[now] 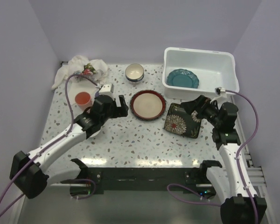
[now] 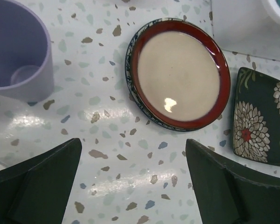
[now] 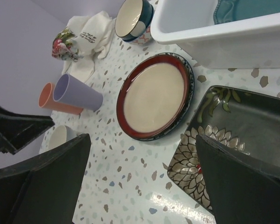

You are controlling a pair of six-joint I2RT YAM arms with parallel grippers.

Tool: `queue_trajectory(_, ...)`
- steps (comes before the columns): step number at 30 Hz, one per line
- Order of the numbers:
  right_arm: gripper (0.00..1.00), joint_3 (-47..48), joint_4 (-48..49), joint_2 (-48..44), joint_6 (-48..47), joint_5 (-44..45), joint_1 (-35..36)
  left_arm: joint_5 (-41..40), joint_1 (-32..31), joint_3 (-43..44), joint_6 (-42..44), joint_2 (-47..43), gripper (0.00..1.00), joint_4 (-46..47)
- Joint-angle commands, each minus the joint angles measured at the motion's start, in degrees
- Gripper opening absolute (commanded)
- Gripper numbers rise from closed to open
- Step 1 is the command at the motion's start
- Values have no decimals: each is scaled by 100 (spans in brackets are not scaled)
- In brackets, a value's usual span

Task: Place the mixed dishes into the plastic bin
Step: Pick up the plate.

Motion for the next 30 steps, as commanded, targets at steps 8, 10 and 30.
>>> queue_trajectory(8,99,-505,538,-270,-249,150,431,-288,-257,1069,-1317,2125,93,529)
queue_trajectory(10,98,-523,546,-288,-284,194,467,-341,-249,1271,-1361,2494,85,521)
queue_trajectory(30,99,-603,441,-279,-565,572,749,-763,-240,2274,-1299,4130,49,222)
